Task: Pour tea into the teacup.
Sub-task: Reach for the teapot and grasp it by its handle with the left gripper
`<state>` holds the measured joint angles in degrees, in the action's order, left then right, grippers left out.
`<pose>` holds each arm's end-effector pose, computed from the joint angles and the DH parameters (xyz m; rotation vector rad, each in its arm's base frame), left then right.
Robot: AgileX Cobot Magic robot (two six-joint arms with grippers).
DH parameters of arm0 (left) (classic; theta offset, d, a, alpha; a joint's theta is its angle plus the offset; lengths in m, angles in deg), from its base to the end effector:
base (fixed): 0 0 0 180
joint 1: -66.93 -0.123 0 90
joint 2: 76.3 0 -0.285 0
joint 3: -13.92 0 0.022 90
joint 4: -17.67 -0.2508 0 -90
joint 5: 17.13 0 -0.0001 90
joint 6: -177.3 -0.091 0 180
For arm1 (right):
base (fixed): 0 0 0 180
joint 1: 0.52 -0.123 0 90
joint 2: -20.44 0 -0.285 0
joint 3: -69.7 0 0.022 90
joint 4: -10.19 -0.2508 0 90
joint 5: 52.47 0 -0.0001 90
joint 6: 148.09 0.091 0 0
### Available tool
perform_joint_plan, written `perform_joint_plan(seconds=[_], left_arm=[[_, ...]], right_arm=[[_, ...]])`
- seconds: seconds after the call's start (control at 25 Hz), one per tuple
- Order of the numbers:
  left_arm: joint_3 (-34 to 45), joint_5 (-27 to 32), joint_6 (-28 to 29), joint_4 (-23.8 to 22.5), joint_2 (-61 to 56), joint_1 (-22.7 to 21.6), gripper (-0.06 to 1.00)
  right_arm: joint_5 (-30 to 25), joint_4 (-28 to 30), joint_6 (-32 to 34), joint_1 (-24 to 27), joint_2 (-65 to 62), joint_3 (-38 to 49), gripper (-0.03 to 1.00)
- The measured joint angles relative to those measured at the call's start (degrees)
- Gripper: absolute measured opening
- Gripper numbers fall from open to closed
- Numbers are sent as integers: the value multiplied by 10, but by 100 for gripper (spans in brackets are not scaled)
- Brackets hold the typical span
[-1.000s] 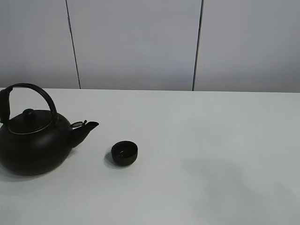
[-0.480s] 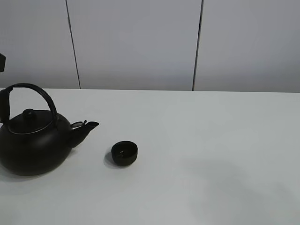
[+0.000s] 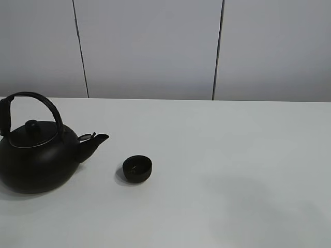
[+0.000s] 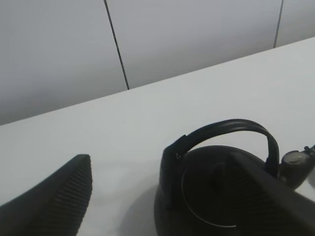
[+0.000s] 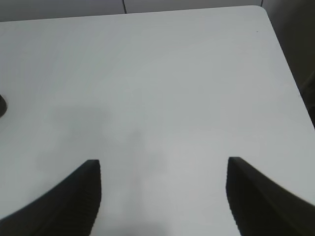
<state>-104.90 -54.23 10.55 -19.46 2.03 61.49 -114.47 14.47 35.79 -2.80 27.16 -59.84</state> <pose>0.2046 -0.0138 0.1988 0.4511 1.8149 -0.0722 -0.0047 -0.0062 0.2665 0.0328 2.0775 -0.0243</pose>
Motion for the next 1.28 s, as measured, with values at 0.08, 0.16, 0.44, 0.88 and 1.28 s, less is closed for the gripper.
perform_joint_plan(seconds=[0.08,0.16,0.44,0.88,1.28], left_arm=[[0,-39,-10,0,55,0,54],[0,-78,-25,-2,103,-5,54],[-19,-196,-106,37,246,-10,54],[-89,-211,-119,44,339,-10,50],[-91,-211,-126,50,344,-10,11]], right_arm=[[0,0,0,0,0,0,49],[0,0,0,0,0,0,49],[1,0,0,0,0,0,49],[0,0,0,0,0,0,49],[0,0,0,0,0,0,49]])
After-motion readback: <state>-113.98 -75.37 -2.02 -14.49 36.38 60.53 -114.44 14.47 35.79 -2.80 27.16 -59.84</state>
